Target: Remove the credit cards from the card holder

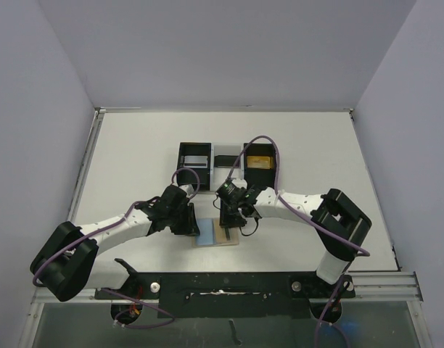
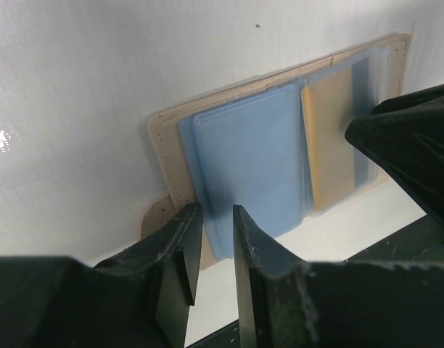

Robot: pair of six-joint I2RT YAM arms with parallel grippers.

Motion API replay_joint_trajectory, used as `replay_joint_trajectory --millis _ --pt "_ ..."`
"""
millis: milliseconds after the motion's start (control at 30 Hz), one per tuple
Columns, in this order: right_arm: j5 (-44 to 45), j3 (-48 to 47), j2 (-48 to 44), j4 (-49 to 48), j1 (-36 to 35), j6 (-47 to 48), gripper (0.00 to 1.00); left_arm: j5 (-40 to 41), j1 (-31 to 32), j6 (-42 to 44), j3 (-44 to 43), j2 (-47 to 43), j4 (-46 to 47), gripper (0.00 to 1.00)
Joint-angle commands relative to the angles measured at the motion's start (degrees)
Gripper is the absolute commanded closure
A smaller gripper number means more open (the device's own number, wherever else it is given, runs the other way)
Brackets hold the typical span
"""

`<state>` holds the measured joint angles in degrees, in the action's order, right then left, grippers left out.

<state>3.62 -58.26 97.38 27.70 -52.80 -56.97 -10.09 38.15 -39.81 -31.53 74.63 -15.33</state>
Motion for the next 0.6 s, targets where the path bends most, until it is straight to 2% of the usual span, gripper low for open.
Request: replay_joint_trajectory --millis 0,267,567 --pt "3.03 -3.17 0.11 2.87 -1.33 1.0 0.65 -0.93 0.23 0.65 -1.3 0.08 1.27 0.78" --pt "6.98 -5.63 -1.96 6.62 -1.61 1.6 0.61 -0.9 0.18 0.64 -1.39 0.06 1.35 0.78" --pt "4.37 -4.03 0.79 4.22 -1.67 1.79 0.6 -1.1 0.18 0.79 -1.69 0.56 1.41 0.78"
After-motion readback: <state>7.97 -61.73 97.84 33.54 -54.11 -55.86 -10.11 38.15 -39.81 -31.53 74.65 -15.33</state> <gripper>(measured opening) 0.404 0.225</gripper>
